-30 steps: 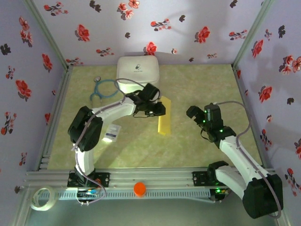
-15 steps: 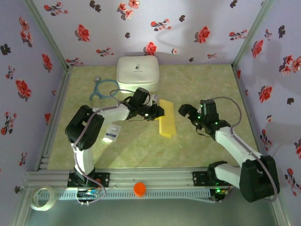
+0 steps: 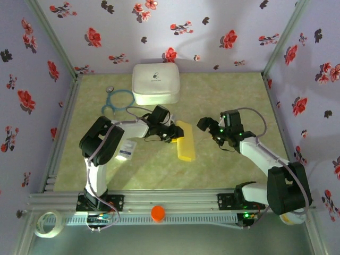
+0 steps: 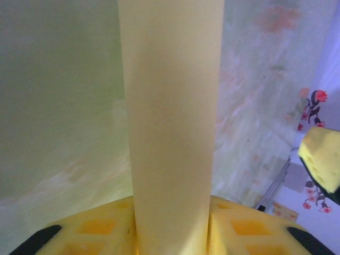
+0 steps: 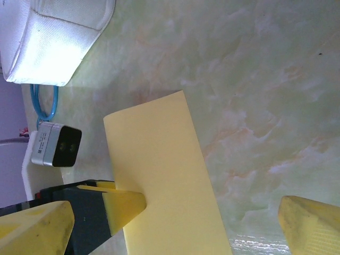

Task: Fold a paper plane with a square sheet of paper (pick it up from the middle)
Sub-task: Hold the square sheet of paper at the center of the table.

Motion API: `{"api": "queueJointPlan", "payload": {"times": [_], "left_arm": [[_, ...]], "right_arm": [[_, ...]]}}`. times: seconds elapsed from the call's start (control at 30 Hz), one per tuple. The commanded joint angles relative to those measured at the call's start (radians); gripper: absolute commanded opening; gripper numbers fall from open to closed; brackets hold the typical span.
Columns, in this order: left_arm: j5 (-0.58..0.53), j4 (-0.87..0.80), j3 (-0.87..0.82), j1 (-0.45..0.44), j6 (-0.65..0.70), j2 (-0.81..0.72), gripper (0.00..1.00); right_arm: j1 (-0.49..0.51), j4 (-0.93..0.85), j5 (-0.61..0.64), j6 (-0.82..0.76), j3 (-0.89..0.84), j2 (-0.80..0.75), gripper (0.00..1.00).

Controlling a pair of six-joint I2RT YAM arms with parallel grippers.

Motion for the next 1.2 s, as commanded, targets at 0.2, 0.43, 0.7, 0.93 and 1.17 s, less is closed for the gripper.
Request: {"api": "queueJointPlan", "payload": {"times": [0.2,0.43,0.7,0.93,1.17], "left_arm": [[-0.112,-0.197,0.061,-0.002,0.115,-0.017,0.51],[-0.168,-0.268,0.08,-0.002,0.179,-0.049,0.56],[-0.205,-0.363,0.116,-0.001,0.235,-0.025,0.46],[-0.24,-0.366,0.107,-0.002,0.218,-0.005,0.42],[-0.238,-0.402,0.129,-0.002,0.256,0.034,0.44]], "right_arm": [[-0.005,0.006,-0.019,0.014,0.023,-0.004,0.99],[-0.005,0.018,-0.026,0.016,0.017,-0.006,0.99],[-0.003,0.041,-0.03,0.027,0.007,0.007,0.99],[-0.001,0.051,-0.034,0.031,0.004,0.018,0.99],[0.0,0.053,-0.03,0.029,0.002,0.02,0.99]]}}
